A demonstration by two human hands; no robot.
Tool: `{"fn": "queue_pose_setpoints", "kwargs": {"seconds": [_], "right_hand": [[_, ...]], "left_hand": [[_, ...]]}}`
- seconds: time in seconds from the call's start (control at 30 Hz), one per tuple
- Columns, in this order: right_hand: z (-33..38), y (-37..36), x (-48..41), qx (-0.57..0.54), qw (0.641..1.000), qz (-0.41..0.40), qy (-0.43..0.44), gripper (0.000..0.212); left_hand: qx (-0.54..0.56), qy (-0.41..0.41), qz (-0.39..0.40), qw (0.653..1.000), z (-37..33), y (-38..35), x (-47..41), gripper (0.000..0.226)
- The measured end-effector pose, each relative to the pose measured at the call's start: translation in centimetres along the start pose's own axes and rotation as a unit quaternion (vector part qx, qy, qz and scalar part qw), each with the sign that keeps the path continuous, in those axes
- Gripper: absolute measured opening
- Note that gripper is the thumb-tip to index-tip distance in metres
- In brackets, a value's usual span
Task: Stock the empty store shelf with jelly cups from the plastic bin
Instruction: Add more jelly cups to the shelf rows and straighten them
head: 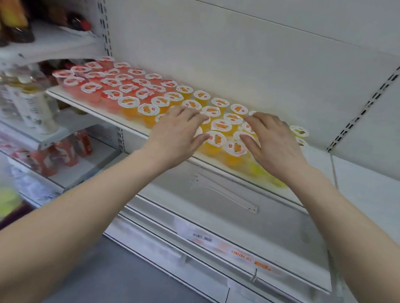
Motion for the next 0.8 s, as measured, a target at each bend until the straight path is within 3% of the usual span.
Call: {"fn": "queue_pose_setpoints", "kwargs": {"seconds": [0.4,0.8], "right_hand": [[22.1,-2.6,-8.3,-0.059,0.99,-0.01,0.131,0.049],[43.9,-8.7,-13.1,-0.143,0.948,0.022,0.283,0.047]], "left_hand": [[-0.074,0.098,-0.011,0.992,18.1,9.6,12.8,0.047],[-0.082,0.307,-0.004,0.948,32.7,14.0,29.5,0.045]]}}
Point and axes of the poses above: each hand's wrist, its own x-axis away from the middle knuckle, its own y-axis out of the back of the hand, z = x × y, the point moved 1 cm from there along -x, towards the middle knuckle, and after that the axes turned 7 degrees about x, right-handed, at the moved point
